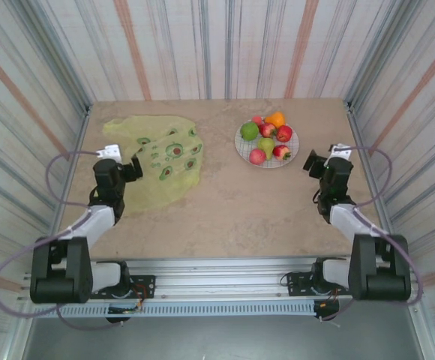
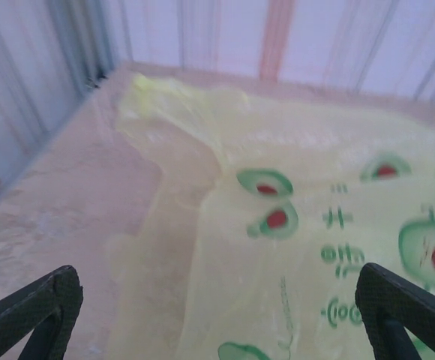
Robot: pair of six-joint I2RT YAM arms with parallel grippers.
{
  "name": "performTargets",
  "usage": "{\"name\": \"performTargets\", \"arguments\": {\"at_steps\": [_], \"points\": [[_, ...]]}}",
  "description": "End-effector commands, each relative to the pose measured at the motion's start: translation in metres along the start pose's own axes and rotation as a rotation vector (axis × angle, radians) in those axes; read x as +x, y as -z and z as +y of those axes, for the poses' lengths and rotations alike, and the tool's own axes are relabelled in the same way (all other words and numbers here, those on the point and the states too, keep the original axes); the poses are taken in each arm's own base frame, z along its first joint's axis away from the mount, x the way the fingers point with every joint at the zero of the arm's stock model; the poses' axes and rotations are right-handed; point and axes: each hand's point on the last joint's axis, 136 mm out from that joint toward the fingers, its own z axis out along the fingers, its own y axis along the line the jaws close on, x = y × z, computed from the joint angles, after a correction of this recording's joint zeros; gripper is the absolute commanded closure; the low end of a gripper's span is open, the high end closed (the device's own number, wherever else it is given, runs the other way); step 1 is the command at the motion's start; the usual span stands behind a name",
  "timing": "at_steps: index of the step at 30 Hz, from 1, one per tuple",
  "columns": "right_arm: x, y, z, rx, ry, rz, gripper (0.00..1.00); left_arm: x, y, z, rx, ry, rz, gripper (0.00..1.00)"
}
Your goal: Place the fruits into the plastic bag
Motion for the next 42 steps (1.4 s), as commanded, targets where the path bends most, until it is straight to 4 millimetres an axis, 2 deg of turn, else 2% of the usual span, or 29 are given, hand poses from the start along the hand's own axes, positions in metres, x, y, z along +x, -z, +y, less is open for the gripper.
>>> {"name": "performTargets", "arguments": {"at_steps": [1,4,7,12,15,17,22,26,31,33,35,37,39,42], "points": [[-0.018,0.017,-0.01,0.047,-0.175,0.021,0.01,0.003,0.015,0.027,-0.123,0.254,0.064,0.01],[-0.027,0.03,0.031,-0.111,-0.233,0.061,0.07,0.008,0.018,0.028,-0.094,0.406,0.115,0.01],[-0.015,0.043,0.096,-0.273,-0.169,0.137,0.09,0.024,0.021,0.039,-0.124,0.534,0.193,0.01],[0.035,0.074,0.205,-0.496,-0.021,0.292,0.09,0.038,0.028,0.056,-0.2,0.543,0.228,0.01],[0.067,0.089,0.256,-0.587,0.045,0.376,0.1,0.045,0.028,0.06,-0.223,0.53,0.274,0.01],[0.086,0.097,0.28,-0.622,0.096,0.416,0.1,0.05,0.029,0.064,-0.249,0.518,0.292,0.01],[0.128,0.103,0.319,-0.679,0.092,0.544,0.1,0.051,0.039,0.076,-0.316,0.484,0.277,0.01],[0.164,0.105,0.347,-0.711,0.046,0.66,0.14,0.041,0.047,0.079,-0.337,0.459,0.231,0.01],[0.198,0.105,0.379,-0.746,-0.033,0.771,0.19,0.031,0.055,0.08,-0.394,0.366,0.195,0.01],[0.208,0.101,0.388,-0.746,-0.056,0.804,0.2,0.042,0.054,0.086,-0.416,0.4,0.21,0.01],[0.216,0.096,0.395,-0.739,-0.067,0.821,0.22,0.061,0.048,0.091,-0.403,0.482,0.258,0.01],[0.22,0.089,0.4,-0.736,-0.07,0.826,0.27,0.074,0.04,0.091,-0.368,0.547,0.298,0.01],[0.223,0.082,0.404,-0.736,-0.069,0.828,0.37,0.083,0.031,0.085,-0.317,0.574,0.341,0.03],[0.229,0.067,0.405,-0.722,-0.07,0.834,0.58,0.091,0.018,0.065,-0.206,0.589,0.413,0.14]]}}
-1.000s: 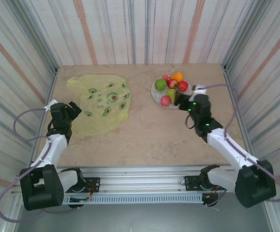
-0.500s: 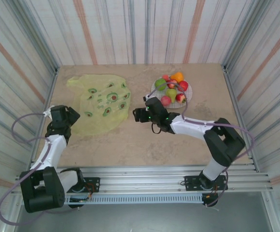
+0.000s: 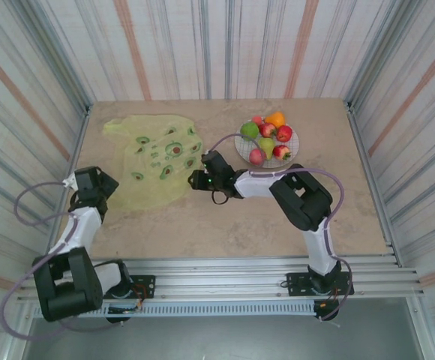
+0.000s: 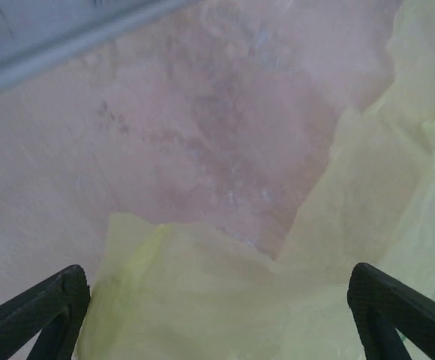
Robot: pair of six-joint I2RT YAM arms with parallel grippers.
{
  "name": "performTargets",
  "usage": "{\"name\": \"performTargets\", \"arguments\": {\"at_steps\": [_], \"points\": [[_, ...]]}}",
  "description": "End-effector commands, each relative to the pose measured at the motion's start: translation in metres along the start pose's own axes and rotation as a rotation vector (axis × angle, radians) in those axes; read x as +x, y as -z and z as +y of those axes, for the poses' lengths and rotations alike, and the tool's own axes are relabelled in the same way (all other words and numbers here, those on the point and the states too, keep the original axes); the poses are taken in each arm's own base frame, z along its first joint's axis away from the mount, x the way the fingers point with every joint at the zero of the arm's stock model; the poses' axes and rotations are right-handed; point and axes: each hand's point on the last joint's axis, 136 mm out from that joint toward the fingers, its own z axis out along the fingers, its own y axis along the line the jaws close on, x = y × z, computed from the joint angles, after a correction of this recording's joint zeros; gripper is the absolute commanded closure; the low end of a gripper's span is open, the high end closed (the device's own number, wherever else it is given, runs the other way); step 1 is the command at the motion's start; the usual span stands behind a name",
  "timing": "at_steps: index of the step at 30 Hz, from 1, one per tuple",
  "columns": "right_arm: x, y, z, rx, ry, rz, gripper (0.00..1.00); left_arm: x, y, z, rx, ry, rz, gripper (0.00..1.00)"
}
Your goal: Place the fruits into the plastic bag
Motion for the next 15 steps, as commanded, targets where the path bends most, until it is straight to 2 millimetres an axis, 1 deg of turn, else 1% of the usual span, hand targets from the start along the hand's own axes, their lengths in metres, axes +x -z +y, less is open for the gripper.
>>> {"name": "performTargets", "arguments": {"at_steps": [1,2,4,6,7,9,12,15], "points": [[-0.012,-0.011,-0.008,-0.008,-0.039,0.003,0.65,0.021,-0.008,-0.028,0.155,0.011,0.123,0.21],[-0.016,-0.013,-0.01,-0.016,-0.046,0.002,0.72,0.027,-0.009,-0.033,0.186,0.009,0.152,0.27],[-0.022,-0.013,-0.014,-0.023,-0.048,-0.001,0.82,0.037,-0.009,-0.038,0.229,0.012,0.19,0.38],[-0.03,-0.011,-0.019,-0.018,-0.035,-0.013,0.89,0.045,-0.005,-0.045,0.282,0.012,0.214,0.47],[-0.036,-0.009,-0.021,-0.01,-0.025,-0.019,0.91,0.05,0.0,-0.051,0.316,0.007,0.228,0.48],[-0.046,-0.007,-0.024,0.005,0.004,-0.025,0.92,0.062,0.008,-0.06,0.349,-0.017,0.252,0.51],[-0.062,-0.004,-0.03,0.03,0.039,-0.03,0.92,0.087,0.029,-0.086,0.443,-0.083,0.303,0.55],[-0.081,-0.001,-0.037,0.053,0.071,-0.039,0.91,0.125,0.052,-0.113,0.524,-0.158,0.376,0.56]]}}
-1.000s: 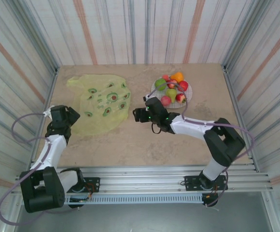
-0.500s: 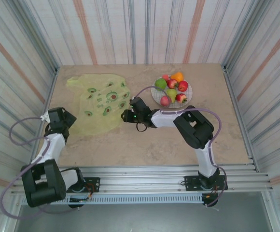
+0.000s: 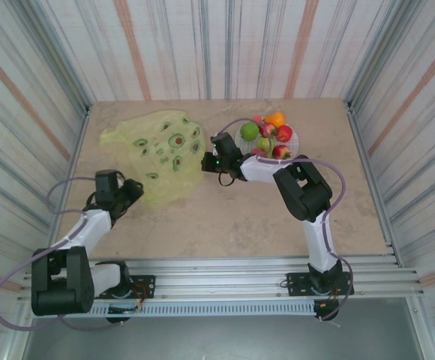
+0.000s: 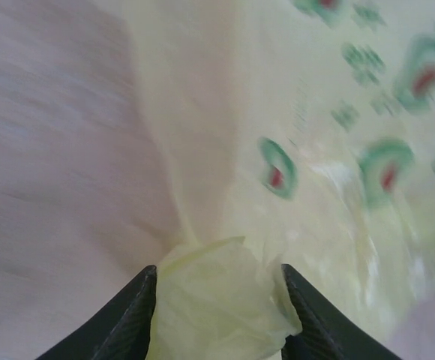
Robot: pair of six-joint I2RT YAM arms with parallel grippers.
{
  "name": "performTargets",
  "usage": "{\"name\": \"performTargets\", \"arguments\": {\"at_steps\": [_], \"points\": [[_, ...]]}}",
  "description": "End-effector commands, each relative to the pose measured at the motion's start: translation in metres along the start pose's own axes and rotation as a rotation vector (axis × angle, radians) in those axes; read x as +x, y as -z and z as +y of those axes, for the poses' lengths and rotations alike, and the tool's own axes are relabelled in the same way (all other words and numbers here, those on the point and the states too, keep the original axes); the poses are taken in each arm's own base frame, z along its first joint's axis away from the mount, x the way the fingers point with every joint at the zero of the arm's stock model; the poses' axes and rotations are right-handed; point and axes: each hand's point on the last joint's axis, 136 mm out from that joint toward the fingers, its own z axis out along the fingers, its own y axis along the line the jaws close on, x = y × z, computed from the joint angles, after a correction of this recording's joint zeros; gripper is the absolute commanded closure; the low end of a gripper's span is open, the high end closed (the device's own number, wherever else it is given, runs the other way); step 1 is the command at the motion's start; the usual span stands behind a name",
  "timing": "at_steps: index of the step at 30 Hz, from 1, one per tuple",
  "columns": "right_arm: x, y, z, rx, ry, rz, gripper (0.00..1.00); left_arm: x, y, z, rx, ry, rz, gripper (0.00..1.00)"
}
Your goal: Place the fruits into the plastic bag
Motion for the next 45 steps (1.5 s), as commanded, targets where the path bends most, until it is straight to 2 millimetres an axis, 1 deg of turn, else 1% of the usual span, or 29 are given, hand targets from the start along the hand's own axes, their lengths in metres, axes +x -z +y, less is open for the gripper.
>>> {"name": "performTargets", "arguments": {"at_steps": [1,3,4,6,8,10,12,15,18,20,22,25,26,28,30,33,35,37,40,42,43,44,45], "points": [[-0.014,-0.001,-0.01,0.039,0.082,0.025,0.9,0.039,0.001,-0.043,0.124,-0.052,0.094,0.56],[-0.028,-0.001,-0.014,0.053,0.103,0.031,0.88,0.064,0.002,-0.071,0.176,-0.108,0.134,0.54],[-0.035,-0.001,-0.017,0.055,0.11,0.033,0.87,0.076,0.003,-0.085,0.207,-0.138,0.152,0.5],[-0.049,0.003,-0.019,0.052,0.125,0.027,0.84,0.093,0.005,-0.114,0.274,-0.2,0.179,0.44],[-0.063,0.011,-0.021,0.046,0.134,0.022,0.8,0.109,0.01,-0.143,0.34,-0.28,0.206,0.37],[-0.079,0.024,-0.022,0.035,0.144,0.005,0.75,0.125,0.017,-0.172,0.411,-0.39,0.243,0.31],[-0.09,0.037,-0.025,0.039,0.156,-0.009,0.71,0.137,0.025,-0.191,0.46,-0.491,0.272,0.27],[-0.102,0.064,-0.029,0.06,0.185,-0.03,0.64,0.144,0.038,-0.202,0.485,-0.603,0.291,0.16],[-0.102,0.09,-0.033,0.075,0.195,-0.047,0.58,0.138,0.05,-0.2,0.476,-0.668,0.266,0.09],[-0.097,0.105,-0.033,0.074,0.198,-0.053,0.55,0.131,0.059,-0.196,0.465,-0.713,0.237,0.07],[-0.087,0.118,-0.033,0.068,0.197,-0.049,0.52,0.119,0.068,-0.19,0.423,-0.744,0.191,0.06],[-0.065,0.136,-0.029,0.037,0.184,-0.031,0.46,0.1,0.077,-0.179,0.352,-0.75,0.117,0.04],[-0.056,0.141,-0.026,0.023,0.182,-0.021,0.44,0.091,0.082,-0.176,0.331,-0.742,0.087,0.04],[-0.033,0.151,-0.015,-0.013,0.199,-0.006,0.39,0.074,0.087,-0.167,0.277,-0.705,0.043,0.03],[-0.004,0.16,-0.002,-0.028,0.237,0.015,0.3,0.055,0.088,-0.154,0.208,-0.644,0.013,0.02],[0.041,0.166,0.011,-0.019,0.286,0.053,0.17,0.03,0.084,-0.13,0.118,-0.537,0.003,0.02],[0.064,0.167,0.018,-0.022,0.304,0.059,0.11,0.016,0.082,-0.116,0.071,-0.473,-0.013,0.02],[0.084,0.164,0.025,-0.025,0.322,0.06,0.06,0.005,0.082,-0.107,0.041,-0.432,-0.035,0.02],[0.106,0.151,0.028,0.0,0.352,0.07,0.06,-0.009,0.083,-0.103,-0.004,-0.424,-0.079,0.02],[0.11,0.14,0.022,0.046,0.361,0.072,0.09,-0.015,0.08,-0.101,-0.045,-0.451,-0.086,0.02],[0.11,0.136,0.017,0.071,0.36,0.067,0.12,-0.016,0.078,-0.1,-0.063,-0.467,-0.077,0.02],[0.109,0.133,0.01,0.099,0.362,0.057,0.19,-0.016,0.074,-0.1,-0.078,-0.491,-0.059,0.02],[0.107,0.131,0.003,0.128,0.365,0.045,0.29,-0.015,0.069,-0.102,-0.086,-0.522,-0.043,0.03]]}}
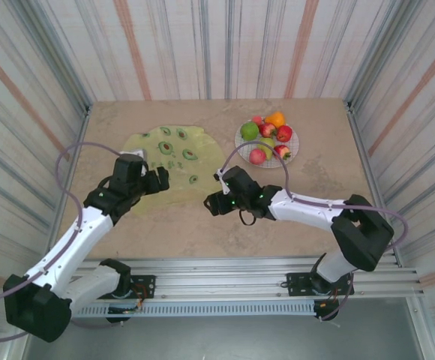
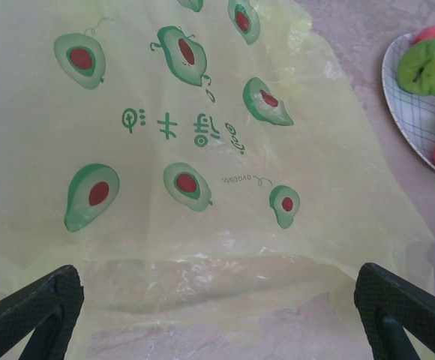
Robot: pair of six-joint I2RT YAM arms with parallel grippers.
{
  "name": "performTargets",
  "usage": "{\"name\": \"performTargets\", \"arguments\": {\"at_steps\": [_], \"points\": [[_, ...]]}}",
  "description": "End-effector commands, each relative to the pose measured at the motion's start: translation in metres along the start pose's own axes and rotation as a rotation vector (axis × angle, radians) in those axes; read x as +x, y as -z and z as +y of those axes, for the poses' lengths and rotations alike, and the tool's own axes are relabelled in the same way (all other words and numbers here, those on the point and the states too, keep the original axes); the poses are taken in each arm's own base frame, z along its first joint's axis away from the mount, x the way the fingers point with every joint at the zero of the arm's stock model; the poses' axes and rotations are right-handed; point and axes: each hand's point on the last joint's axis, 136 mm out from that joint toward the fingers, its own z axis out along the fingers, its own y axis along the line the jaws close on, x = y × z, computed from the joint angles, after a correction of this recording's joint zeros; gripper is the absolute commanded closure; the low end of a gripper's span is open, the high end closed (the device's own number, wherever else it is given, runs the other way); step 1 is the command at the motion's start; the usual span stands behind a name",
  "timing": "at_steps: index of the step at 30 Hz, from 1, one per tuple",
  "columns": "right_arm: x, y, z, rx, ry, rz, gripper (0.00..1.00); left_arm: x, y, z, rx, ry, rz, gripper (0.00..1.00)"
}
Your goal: Place the fruits into the plastic bag
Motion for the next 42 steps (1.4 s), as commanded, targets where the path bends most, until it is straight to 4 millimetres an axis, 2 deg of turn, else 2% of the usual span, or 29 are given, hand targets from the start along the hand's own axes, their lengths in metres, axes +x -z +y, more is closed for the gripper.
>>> {"name": "performTargets", "arguments": {"at_steps": [1,5,7,9,13,16,22,29,34,42], "points": [[-0.009,-0.007,-0.029,0.136,-0.016,-0.065,0.37,-0.006,-0.008,0.003,-0.058,-0.083,0.031,0.03],[-0.013,-0.005,-0.053,0.157,-0.045,-0.086,0.69,0.0,-0.025,-0.012,-0.068,-0.275,0.075,0.04],[-0.016,0.0,-0.063,0.154,-0.072,-0.096,0.78,0.001,-0.033,-0.023,-0.073,-0.415,0.077,0.04],[-0.021,0.006,-0.073,0.154,-0.091,-0.118,0.82,0.003,-0.039,-0.033,-0.089,-0.566,0.078,0.04],[-0.03,0.017,-0.091,0.149,-0.135,-0.145,0.86,0.022,-0.06,-0.054,-0.061,-0.852,0.119,0.04],[-0.034,0.019,-0.103,0.144,-0.165,-0.148,0.89,0.035,-0.076,-0.056,-0.047,-0.946,0.186,0.05],[-0.044,0.019,-0.108,0.126,-0.185,-0.165,0.91,0.06,-0.11,-0.063,0.003,-1.044,0.306,0.11],[-0.045,0.015,-0.108,0.12,-0.194,-0.16,0.91,0.072,-0.139,-0.065,-0.014,-1.076,0.336,0.13],[-0.045,0.015,-0.109,0.125,-0.192,-0.158,0.92,0.068,-0.156,-0.06,-0.08,-1.091,0.313,0.29],[-0.049,0.016,-0.11,0.131,-0.183,-0.162,0.92,0.066,-0.162,-0.064,-0.064,-1.052,0.289,0.62]]}}
